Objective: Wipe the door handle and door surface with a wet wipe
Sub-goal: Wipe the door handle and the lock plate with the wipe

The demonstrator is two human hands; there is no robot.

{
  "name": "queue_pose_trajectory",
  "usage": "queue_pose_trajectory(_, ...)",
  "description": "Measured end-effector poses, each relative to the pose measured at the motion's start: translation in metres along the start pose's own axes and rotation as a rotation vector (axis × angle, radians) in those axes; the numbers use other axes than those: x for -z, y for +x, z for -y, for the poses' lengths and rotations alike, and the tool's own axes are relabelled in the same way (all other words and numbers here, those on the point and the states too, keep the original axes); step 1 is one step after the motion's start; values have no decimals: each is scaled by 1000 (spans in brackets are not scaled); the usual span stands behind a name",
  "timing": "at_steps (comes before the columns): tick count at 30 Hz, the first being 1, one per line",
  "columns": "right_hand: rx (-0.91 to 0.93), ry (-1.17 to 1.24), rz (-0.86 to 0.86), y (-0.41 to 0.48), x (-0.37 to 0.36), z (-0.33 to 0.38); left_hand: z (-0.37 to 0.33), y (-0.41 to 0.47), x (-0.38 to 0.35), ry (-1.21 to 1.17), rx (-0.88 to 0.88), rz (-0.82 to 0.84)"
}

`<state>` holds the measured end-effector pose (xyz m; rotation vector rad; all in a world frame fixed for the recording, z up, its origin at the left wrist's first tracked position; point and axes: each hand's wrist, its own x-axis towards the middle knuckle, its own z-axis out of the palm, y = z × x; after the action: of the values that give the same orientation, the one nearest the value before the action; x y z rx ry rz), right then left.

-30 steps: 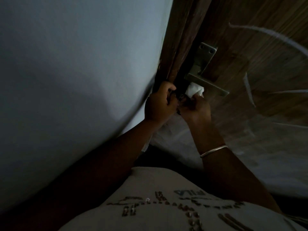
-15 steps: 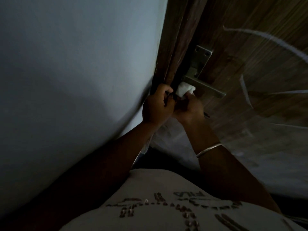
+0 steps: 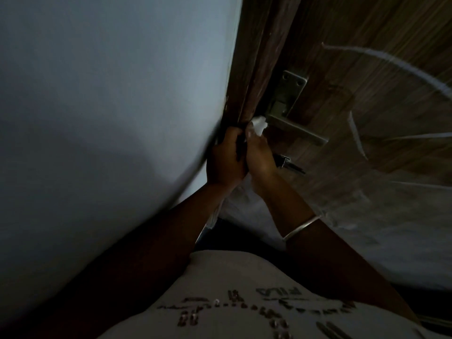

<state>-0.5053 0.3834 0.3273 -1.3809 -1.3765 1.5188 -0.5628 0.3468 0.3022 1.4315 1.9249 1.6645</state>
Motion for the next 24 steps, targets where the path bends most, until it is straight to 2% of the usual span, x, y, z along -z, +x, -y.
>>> queue_pose_trajectory(3,6,-64,18,4,0,3,1,-2,-2,67,-10,34)
queue_pose_trajectory(7,-80,72,38,3,-8,7,7,-3,-2,130,-1,53)
queue_pose_trajectory(12,-61,170,36,-3,-18,22,7,-2,0,84,58,-3)
queue_pose_trajectory(16,29,185,4,-12,-14,37,-14,13,5,-42,-50,-96)
queue_pose_trajectory(19,73,247,3,-12,-9,46,-24,21,6,-56,-199,-88)
queue_pose_trajectory(24,18,434,101,-13,-2,59,-29,18,7,-72,-212,-70)
